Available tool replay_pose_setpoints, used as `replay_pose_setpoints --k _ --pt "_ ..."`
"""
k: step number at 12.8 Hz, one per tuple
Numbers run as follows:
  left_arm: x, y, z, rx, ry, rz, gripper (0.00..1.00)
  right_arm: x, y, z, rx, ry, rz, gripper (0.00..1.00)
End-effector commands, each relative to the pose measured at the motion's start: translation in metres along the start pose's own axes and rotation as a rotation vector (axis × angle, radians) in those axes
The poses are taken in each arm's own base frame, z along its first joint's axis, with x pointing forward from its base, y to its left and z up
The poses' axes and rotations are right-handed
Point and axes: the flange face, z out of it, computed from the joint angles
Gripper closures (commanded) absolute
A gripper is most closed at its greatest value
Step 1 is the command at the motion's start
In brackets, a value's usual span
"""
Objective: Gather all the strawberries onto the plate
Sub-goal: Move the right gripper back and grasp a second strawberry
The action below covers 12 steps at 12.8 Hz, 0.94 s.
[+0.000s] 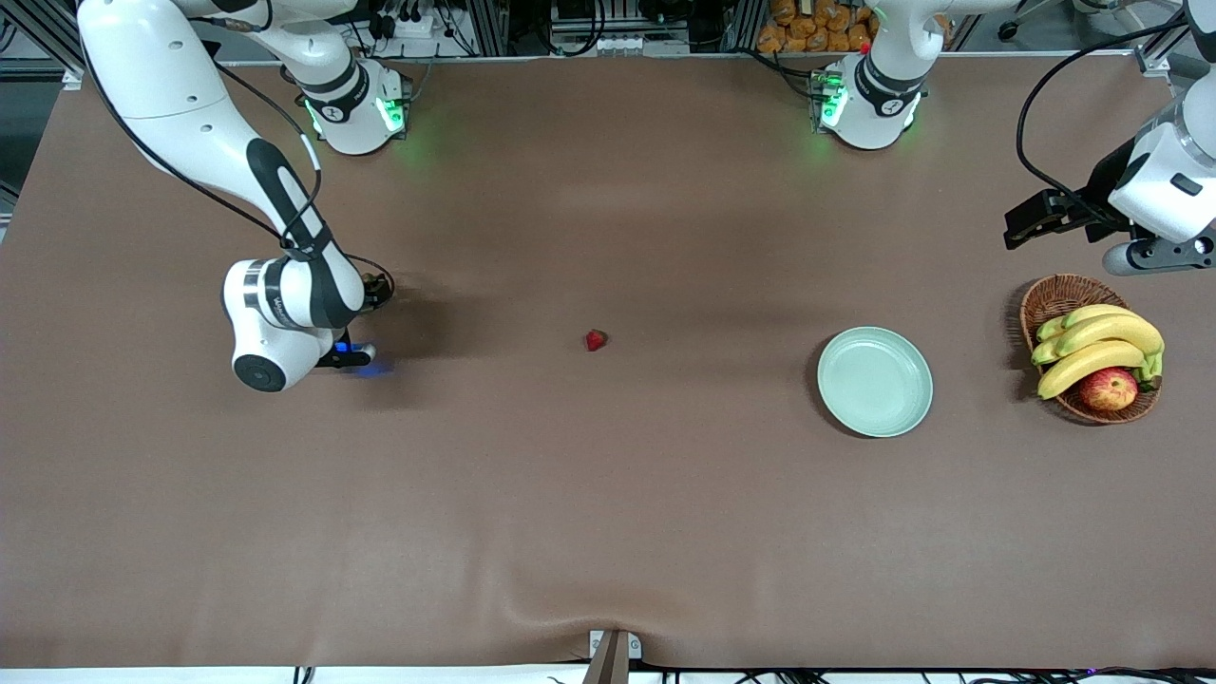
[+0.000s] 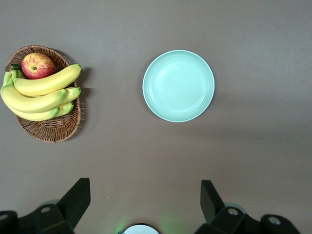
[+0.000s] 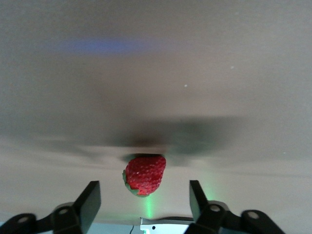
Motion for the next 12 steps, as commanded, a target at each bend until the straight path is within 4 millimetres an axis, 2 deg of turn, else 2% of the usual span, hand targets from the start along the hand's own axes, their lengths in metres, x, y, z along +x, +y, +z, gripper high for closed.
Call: replay_pose_setpoints --k 1,2,6,10,11,12 --pt "-0.003 -0.001 -0.001 0.017 0.016 0.015 0.0 0.002 0.003 0.006 -0.021 -0.004 -0.002 0.51" --pt "-0.003 -0.001 -0.001 0.017 0.016 0.015 0.0 0.002 0.003 0.006 -0.021 -0.004 -0.002 0.56" --pt "-0.003 -0.001 -0.002 0.017 0.019 0.015 0.0 0.003 0.002 0.01 -0.023 -0.01 -0.005 0.62" --pt "-0.003 -0.002 -0.003 0.016 0.024 0.013 0.0 0.005 0.0 0.008 -0.024 0.003 -0.007 0.84" --pt "-0.003 -0.001 -0.002 0.018 0.022 0.015 0.0 0.006 0.0 0.0 -0.022 0.019 -0.006 0.87" --pt "-0.003 -0.001 -0.002 0.016 0.022 0.015 0.0 0.006 -0.002 -0.019 -0.015 0.057 -0.009 0.87"
